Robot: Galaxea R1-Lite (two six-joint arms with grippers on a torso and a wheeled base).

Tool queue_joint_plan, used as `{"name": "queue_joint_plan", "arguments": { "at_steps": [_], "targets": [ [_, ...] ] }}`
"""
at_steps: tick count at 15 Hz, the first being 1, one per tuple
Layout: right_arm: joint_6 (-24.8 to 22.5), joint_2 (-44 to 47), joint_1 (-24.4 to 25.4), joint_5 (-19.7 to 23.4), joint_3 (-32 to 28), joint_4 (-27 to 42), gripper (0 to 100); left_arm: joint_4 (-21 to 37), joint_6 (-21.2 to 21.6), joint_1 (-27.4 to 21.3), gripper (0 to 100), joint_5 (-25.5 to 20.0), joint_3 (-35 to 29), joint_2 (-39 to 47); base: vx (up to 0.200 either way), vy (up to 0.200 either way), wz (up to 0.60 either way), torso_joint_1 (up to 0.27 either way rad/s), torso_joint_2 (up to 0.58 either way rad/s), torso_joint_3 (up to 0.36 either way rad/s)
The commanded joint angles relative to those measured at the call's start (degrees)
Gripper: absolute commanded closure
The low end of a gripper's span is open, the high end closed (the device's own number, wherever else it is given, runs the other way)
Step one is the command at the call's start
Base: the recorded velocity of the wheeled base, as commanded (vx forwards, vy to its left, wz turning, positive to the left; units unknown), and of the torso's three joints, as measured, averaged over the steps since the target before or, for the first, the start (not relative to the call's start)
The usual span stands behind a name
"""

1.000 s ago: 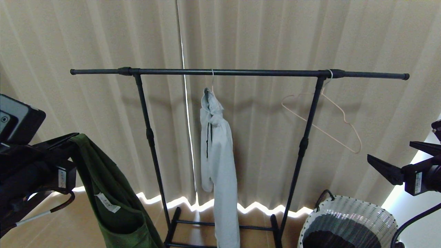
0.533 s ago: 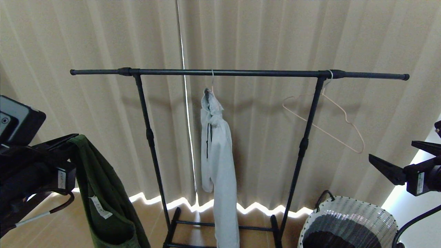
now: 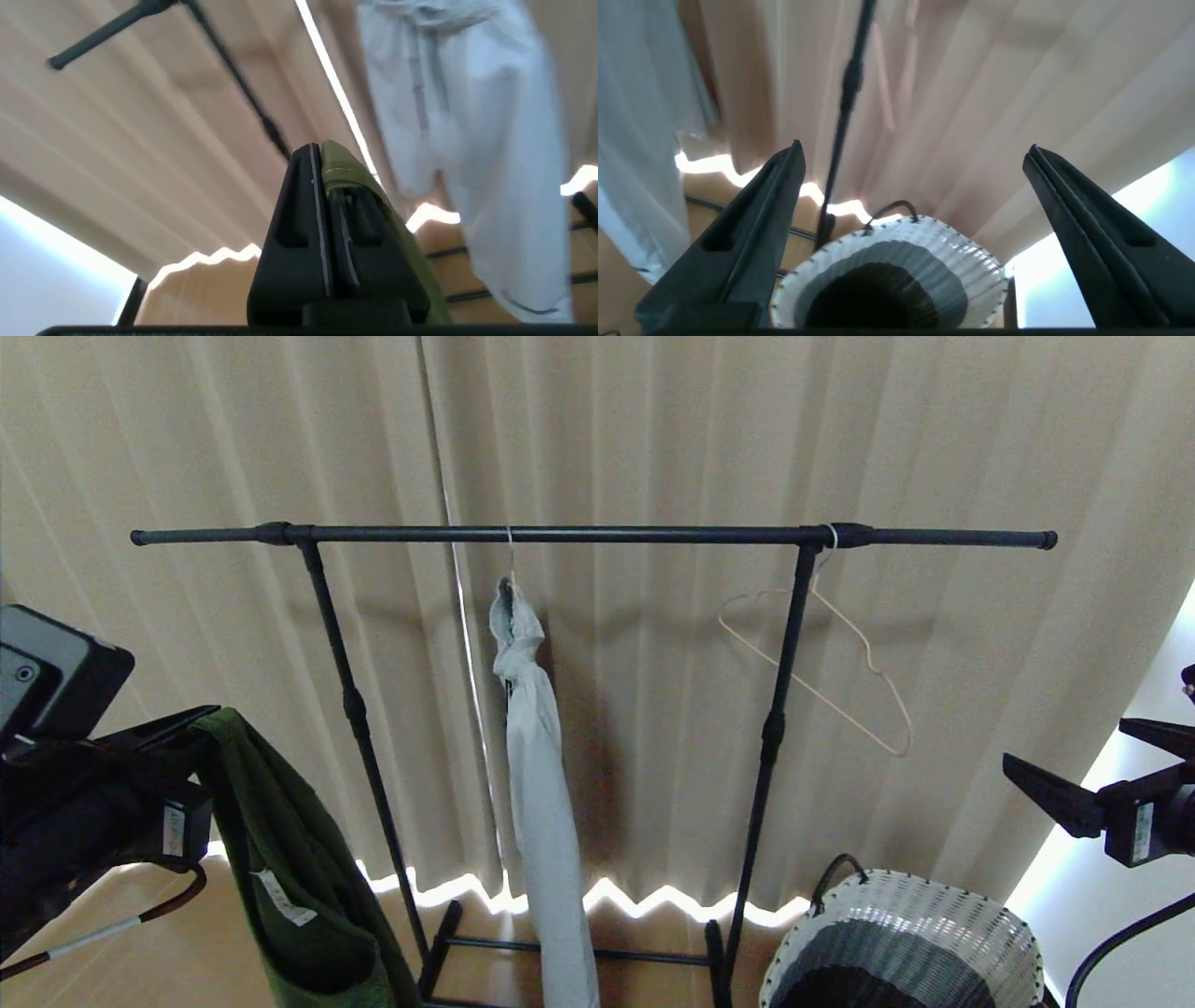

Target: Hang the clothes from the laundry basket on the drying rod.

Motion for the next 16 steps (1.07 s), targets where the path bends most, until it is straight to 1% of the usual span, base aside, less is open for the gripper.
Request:
{"name": "queue_joint_plan", "arguments": {
  "at_steps": [1,6,14,15,16],
  "targets": [
    [0.01,0.07,0.09,0.07,-0.11,-0.12,0,-0.01,0.00,0.05,100,0.06,0.37,-0.04,0.000,0.000,0.00,0.000,0.00,0.000],
    [-0.08,0.24,0.09,0.07,-0.64,-0.12,0,0.08,-0.26,0.05,100,0.06,0.46,0.32,0.000,0.000,0.00,0.000,0.00,0.000],
    [-0.17,0.51,0.00,-0.02,-0.73,-0.03,0,0.08,-0.79,0.05,100,-0.11,1.33,0.67,0.200,0.000,0.00,0.005,0.00,0.003],
    [-0.17,0.77,0.09,0.07,-0.81,-0.03,0,0.16,-2.37,0.14,100,-1.70,1.42,0.75,0.200,0.000,0.00,0.002,0.00,0.002],
    [-0.17,1.65,-0.44,0.07,-1.52,0.06,0,0.08,-3.86,1.28,100,-3.98,1.42,1.37,0.200,0.000,0.00,0.012,0.00,0.002]
  ]
}}
